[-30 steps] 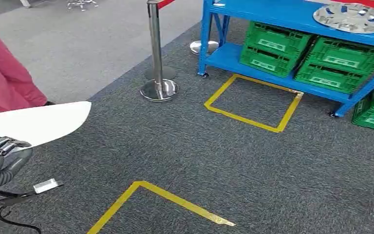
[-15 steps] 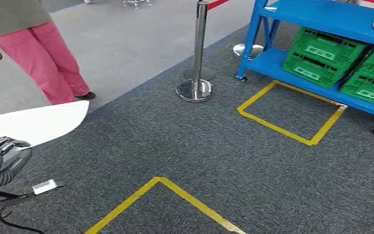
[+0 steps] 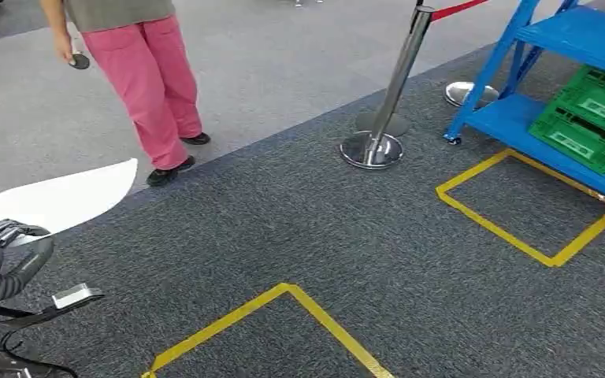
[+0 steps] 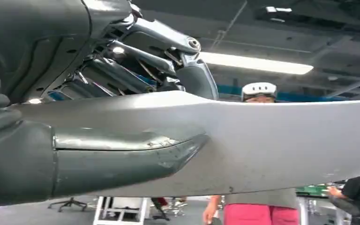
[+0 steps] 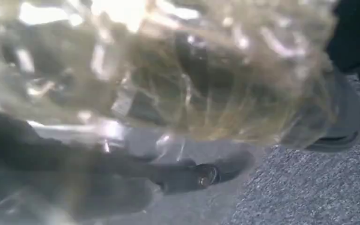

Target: Take the parts from the cabinet and place them on the table.

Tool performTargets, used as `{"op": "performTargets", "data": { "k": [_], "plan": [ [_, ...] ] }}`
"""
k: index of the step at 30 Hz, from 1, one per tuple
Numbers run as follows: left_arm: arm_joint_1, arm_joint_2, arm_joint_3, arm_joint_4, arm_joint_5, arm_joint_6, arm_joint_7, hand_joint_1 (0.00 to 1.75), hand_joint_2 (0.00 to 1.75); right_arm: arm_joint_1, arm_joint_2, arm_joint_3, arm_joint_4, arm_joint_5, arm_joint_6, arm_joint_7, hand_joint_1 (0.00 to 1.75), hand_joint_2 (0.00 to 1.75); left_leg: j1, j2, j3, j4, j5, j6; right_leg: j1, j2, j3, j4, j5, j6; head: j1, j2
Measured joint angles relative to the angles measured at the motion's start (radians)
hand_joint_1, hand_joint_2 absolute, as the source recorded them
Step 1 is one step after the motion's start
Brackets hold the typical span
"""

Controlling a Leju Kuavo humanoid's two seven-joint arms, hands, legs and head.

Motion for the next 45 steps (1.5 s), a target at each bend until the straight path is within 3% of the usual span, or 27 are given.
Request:
{"op": "performTargets", "data": {
  "k": [2,3,5,6,7,11,12,13,15,17,20,21,22,23,26,27,28,29,31,32,33,35,36,37,39,42,45],
  "plan": [
    [0.001,-0.003,-0.002,0.0,0.002,0.0,-0.001,1.75,1.75,0.001,0.0,0.001,0.0,0.0,0.0,0.0,0.0,0.0,-0.006,-0.024,0.002,0.0,-0.001,0.002,0.001,0.003,-0.048,0.056,0.012,-0.007,0.0,0.0],
    [0.001,-0.004,-0.003,0.0,0.003,-0.001,-0.001,1.75,1.75,0.001,0.0,0.001,0.0,0.0,0.0,0.0,0.0,0.0,-0.008,-0.037,0.004,0.0,-0.002,0.003,0.002,0.004,-0.04,0.015,0.052,-0.012,0.0,0.0],
    [0.0,-0.005,-0.008,0.0,0.005,-0.002,-0.001,1.75,1.75,0.001,0.0,0.001,0.0,0.0,0.0,0.002,0.0,0.0,-0.01,-0.063,0.011,0.001,-0.004,0.003,0.004,0.03,0.032,-0.167,0.166,-0.026,0.0,0.0],
    [0.0,-0.005,-0.009,0.0,0.007,-0.003,-0.002,1.75,1.75,0.001,-0.001,0.001,0.0,0.0,0.0,0.002,0.0,0.0,-0.008,-0.074,0.011,0.0,-0.005,0.001,0.004,0.078,0.057,-0.234,0.185,-0.032,0.0,0.0],
    [-0.002,-0.006,-0.01,0.0,0.01,-0.003,-0.003,1.75,1.75,0.001,-0.002,0.001,0.0,0.0,0.001,0.001,0.0,0.0,-0.014,-0.086,0.006,0.006,-0.007,-0.003,-0.001,0.088,0.066,-0.254,0.178,-0.032,-0.001,0.0],
    [-0.002,-0.007,-0.012,0.0,0.023,-0.006,-0.008,1.75,1.75,-0.004,-0.002,0.001,0.0,0.0,0.004,-0.003,0.0,0.0,-0.004,-0.125,-0.005,0.002,0.0,-0.028,-0.001,0.042,0.086,-0.269,0.185,-0.04,-0.002,0.0],
    [-0.001,-0.007,-0.011,0.0,0.024,-0.006,-0.009,1.75,1.75,-0.003,-0.002,0.001,0.0,0.0,0.004,-0.003,0.0,0.0,-0.008,-0.061,-0.011,0.023,-0.018,-0.03,0.0,0.027,0.093,-0.277,0.188,-0.045,-0.002,0.0],
    [-0.006,-0.007,-0.011,0.0,0.024,-0.006,-0.009,1.75,1.75,-0.002,-0.002,0.001,0.0,0.0,0.005,-0.003,0.0,0.0,-0.008,-0.018,-0.032,0.07,-0.051,-0.036,0.002,0.016,0.096,-0.28,0.187,-0.05,-0.007,0.0],
    [-0.009,-0.008,-0.014,0.0,0.024,-0.007,-0.009,1.75,1.75,0.0,-0.002,0.001,0.0,0.0,0.005,-0.003,0.0,0.0,-0.001,0.008,-0.104,0.216,-0.121,-0.047,0.004,-0.01,0.096,-0.279,0.184,-0.053,-0.006,0.0],
    [-0.007,-0.009,-0.016,0.0,0.024,-0.008,-0.009,1.75,1.75,0.0,-0.002,0.001,0.0,0.0,0.005,-0.003,0.0,0.0,0.005,0.011,-0.147,0.295,-0.132,-0.056,0.004,-0.037,0.097,-0.279,0.181,-0.052,-0.006,0.0],
    [-0.008,-0.01,-0.016,0.0,0.028,-0.009,-0.009,1.75,1.75,-0.002,-0.002,0.001,0.0,0.0,0.007,-0.003,0.0,0.0,0.011,0.029,-0.055,0.12,-0.017,-0.061,0.002,-0.072,0.108,-0.278,0.171,-0.044,-0.006,0.0],
    [-0.009,-0.01,-0.015,0.0,0.03,-0.01,-0.01,1.75,1.75,-0.002,-0.002,0.001,0.0,0.0,0.008,-0.003,0.0,0.0,0.01,0.067,-0.008,0.039,0.014,-0.059,0.003,-0.081,0.115,-0.278,0.166,-0.037,-0.006,0.0],
    [-0.013,-0.01,-0.016,0.0,0.032,-0.011,-0.011,1.75,1.75,-0.001,-0.002,0.001,0.0,0.0,0.01,-0.003,0.0,0.0,-0.004,0.099,0.007,0.011,-0.004,-0.058,0.011,-0.09,0.114,-0.274,0.16,-0.03,-0.007,0.0],
    [-0.016,-0.01,-0.015,0.0,0.04,-0.013,-0.014,1.75,1.75,-0.002,-0.002,0.001,0.0,0.0,0.016,-0.005,0.0,0.0,-0.002,0.088,0.003,0.006,-0.006,-0.036,0.013,-0.101,0.118,-0.271,0.156,-0.026,-0.004,0.0],
    [-0.015,-0.01,-0.016,0.0,0.048,-0.017,-0.015,1.75,1.75,-0.006,-0.002,0.001,0.0,0.0,0.02,-0.005,0.0,0.0,-0.007,0.055,0.0,0.002,-0.005,-0.016,0.01,-0.135,0.126,-0.273,0.148,-0.013,-0.003,0.0],
    [-0.014,-0.01,-0.015,-0.002,0.048,-0.017,-0.015,1.75,1.75,-0.009,-0.002,0.001,0.0,0.0,0.021,-0.003,0.0,0.0,-0.002,0.047,0.005,-0.002,-0.001,-0.008,0.005,-0.109,0.119,-0.264,0.136,-0.004,-0.002,0.0],
    [-0.019,-0.01,-0.015,-0.003,0.05,-0.018,-0.015,1.75,1.75,-0.007,-0.001,0.001,0.0,0.0,0.021,0.001,0.0,0.0,-0.002,0.038,0.004,-0.002,-0.001,-0.003,0.003,-0.048,0.101,-0.223,0.108,-0.001,0.002,0.0],
    [-0.022,-0.012,-0.016,-0.004,0.051,-0.021,-0.015,1.75,1.75,-0.007,-0.002,0.001,0.0,0.0,0.021,-0.001,0.0,0.0,-0.002,0.028,0.002,-0.002,0.0,0.003,0.001,-0.014,0.059,-0.141,0.068,-0.001,0.005,0.0],
    [-0.021,-0.013,-0.017,-0.004,0.052,-0.022,-0.015,1.75,1.75,-0.005,-0.001,0.001,0.0,0.0,0.021,-0.001,0.0,0.0,-0.005,0.007,0.0,-0.001,-0.001,0.004,0.002,0.002,-0.03,0.022,0.009,-0.002,0.006,0.0],
    [-0.021,-0.014,-0.017,-0.004,0.055,-0.023,-0.015,1.75,1.75,-0.003,-0.001,0.001,0.0,0.0,0.021,-0.001,0.0,0.0,-0.006,-0.004,0.001,-0.001,-0.001,0.004,0.002,0.003,-0.054,0.057,0.01,-0.003,0.005,0.0],
    [-0.021,-0.015,-0.017,-0.004,0.054,-0.023,-0.015,1.75,1.75,-0.001,-0.001,0.001,0.0,0.0,0.021,-0.001,0.0,0.0,-0.007,-0.017,0.002,-0.001,-0.001,0.004,0.002,0.003,-0.054,0.04,0.038,-0.006,0.006,0.0],
    [-0.021,-0.016,-0.017,-0.004,0.055,-0.023,-0.015,1.75,1.75,-0.001,-0.002,0.002,0.0,0.0,0.021,0.003,0.0,0.0,-0.007,-0.041,0.005,0.0,-0.001,0.004,0.002,0.015,0.005,-0.107,0.137,-0.015,0.005,0.0],
    [-0.022,-0.016,-0.017,-0.004,0.054,-0.023,-0.015,1.75,1.75,-0.001,-0.002,0.002,0.0,0.0,0.019,0.003,0.0,0.0,-0.006,-0.052,0.007,0.0,-0.002,0.003,0.001,0.041,0.046,-0.201,0.184,-0.019,0.005,0.0],
    [-0.021,-0.017,-0.017,-0.004,0.054,-0.024,-0.015,1.75,1.75,-0.002,-0.002,0.001,0.0,0.0,0.019,0.003,0.0,0.0,-0.007,-0.06,0.003,0.001,-0.001,-0.001,-0.002,0.096,0.067,-0.242,0.176,-0.023,0.004,0.0],
    [-0.024,-0.017,-0.017,-0.005,0.055,-0.024,-0.015,1.75,1.75,0.0,-0.002,0.001,-0.001,0.0,0.019,-0.006,0.0,0.0,-0.002,-0.081,-0.008,0.004,0.004,-0.015,0.0,0.083,0.075,-0.254,0.179,-0.02,0.004,0.0],
    [-0.02,-0.015,-0.016,-0.006,0.06,-0.026,-0.015,1.75,1.75,-0.001,-0.002,0.001,-0.001,0.0,0.016,-0.005,0.0,0.0,0.004,-0.102,-0.012,0.006,0.002,-0.031,-0.004,0.046,0.084,-0.271,0.19,-0.039,0.004,0.0],
    [-0.025,-0.015,-0.016,-0.006,0.061,-0.033,-0.015,1.75,1.75,0.001,-0.002,0.001,-0.001,0.0,0.015,-0.005,0.0,0.0,-0.002,-0.019,-0.05,0.09,-0.059,-0.039,0.0,0.021,0.088,-0.274,0.189,-0.048,-0.001,0.0]
  ]
}}
